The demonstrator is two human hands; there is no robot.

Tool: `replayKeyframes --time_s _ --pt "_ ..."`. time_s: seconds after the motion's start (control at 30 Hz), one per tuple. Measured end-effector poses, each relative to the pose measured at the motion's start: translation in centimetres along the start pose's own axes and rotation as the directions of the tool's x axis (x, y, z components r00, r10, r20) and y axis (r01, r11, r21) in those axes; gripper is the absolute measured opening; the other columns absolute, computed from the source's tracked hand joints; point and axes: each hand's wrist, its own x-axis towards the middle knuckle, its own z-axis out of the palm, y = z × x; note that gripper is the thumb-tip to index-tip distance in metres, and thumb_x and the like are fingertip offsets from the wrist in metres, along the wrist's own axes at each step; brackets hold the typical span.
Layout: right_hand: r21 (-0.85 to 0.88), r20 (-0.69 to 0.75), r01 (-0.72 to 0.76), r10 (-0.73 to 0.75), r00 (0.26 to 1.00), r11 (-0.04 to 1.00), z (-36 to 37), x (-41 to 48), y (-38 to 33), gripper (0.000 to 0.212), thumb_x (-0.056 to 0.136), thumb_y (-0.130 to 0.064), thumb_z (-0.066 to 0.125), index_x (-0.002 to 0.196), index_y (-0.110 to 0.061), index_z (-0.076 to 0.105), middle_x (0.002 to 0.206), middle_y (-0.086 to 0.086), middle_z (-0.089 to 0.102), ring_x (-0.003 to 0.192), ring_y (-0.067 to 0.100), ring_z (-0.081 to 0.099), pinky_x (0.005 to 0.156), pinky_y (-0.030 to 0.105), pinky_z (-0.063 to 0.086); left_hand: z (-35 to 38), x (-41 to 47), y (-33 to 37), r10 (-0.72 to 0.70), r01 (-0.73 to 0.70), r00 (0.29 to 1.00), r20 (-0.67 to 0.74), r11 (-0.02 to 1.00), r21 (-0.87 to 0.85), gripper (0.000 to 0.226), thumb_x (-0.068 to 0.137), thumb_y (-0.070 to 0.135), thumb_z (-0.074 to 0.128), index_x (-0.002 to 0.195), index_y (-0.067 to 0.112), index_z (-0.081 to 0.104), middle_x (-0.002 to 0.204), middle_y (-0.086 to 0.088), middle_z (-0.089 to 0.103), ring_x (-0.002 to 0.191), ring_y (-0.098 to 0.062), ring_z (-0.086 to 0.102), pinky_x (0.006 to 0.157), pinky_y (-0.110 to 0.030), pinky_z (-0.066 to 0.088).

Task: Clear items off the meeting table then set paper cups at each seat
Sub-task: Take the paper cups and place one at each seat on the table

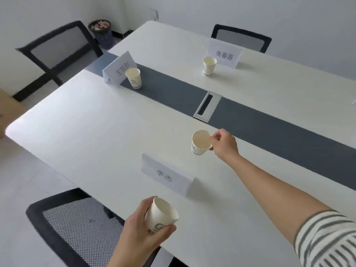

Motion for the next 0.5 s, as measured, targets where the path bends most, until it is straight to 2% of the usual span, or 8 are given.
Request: replayKeyframes --time_s 0.2,0.3,0.4,0.47,0.5 --pt "-0.056 0.053 -0.11 0.113 0.992 0.992 5.7 5.0 0.0 0.008 0.087 -0.027 0.053 0.085 -0.019 0.053 0.096 0.006 0.071 0.088 0.031 0.07 0.076 0.036 0.052 -1.2 -0.2 -2.3 -0.109 0.109 0.989 -0.101 0.994 -0.005 0.068 0.046 0.055 0.077 0.107 0.036 0.056 0.097 0.026 0.065 0.081 -0.002 0.066 0.065 -0.011 0.051" --pt "-0.06 0.069 -0.144 0.148 0.987 0.988 6.5 5.8 0.4 0.01 0.086 -0.028 0.053 0.083 -0.019 0.052 0.096 0.008 0.072 0.085 0.033 0.071 0.08 0.04 0.056 -1.1 0.2 -2.5 -0.132 0.132 0.987 -0.096 0.991 -0.004 0.066 0.047 0.052 0.079 0.107 0.035 0.057 0.096 0.024 0.066 0.08 -0.003 0.067 0.064 -0.008 0.049" --pt "-0.01 0.096 -0.167 0.167 0.981 0.986 6.7 5.9 0.5 0.01 0.08 -0.031 0.056 0.078 -0.021 0.052 0.087 0.007 0.072 0.078 0.032 0.073 0.079 0.046 0.06 -0.9 0.9 -2.0 -0.134 0.132 0.989 -0.07 0.991 -0.028 0.065 0.05 0.047 0.082 0.109 0.036 0.056 0.099 0.024 0.065 0.081 -0.003 0.066 0.065 -0.008 0.049" --pt "0.05 0.13 -0.177 0.17 0.977 0.983 6.5 5.9 0.2 0.019 0.08 -0.036 0.059 0.087 -0.019 0.054 0.085 0.003 0.069 0.073 0.03 0.074 0.078 0.049 0.06 -0.7 1.4 -1.5 -0.12 0.119 0.991 -0.053 0.992 -0.035 0.064 0.052 0.045 0.083 0.11 0.036 0.055 0.099 0.023 0.066 0.082 -0.003 0.066 0.067 -0.01 0.05" --pt "0.058 0.139 -0.173 0.164 0.977 0.983 6.4 5.9 0.0 0.028 0.081 -0.04 0.06 0.096 -0.018 0.054 0.091 0.003 0.069 0.076 0.03 0.074 0.081 0.048 0.059 -0.6 1.6 -1.3 -0.113 0.111 0.993 -0.046 0.993 -0.037 0.064 0.054 0.043 0.085 0.11 0.036 0.055 0.099 0.022 0.066 0.082 -0.003 0.066 0.067 -0.01 0.05"
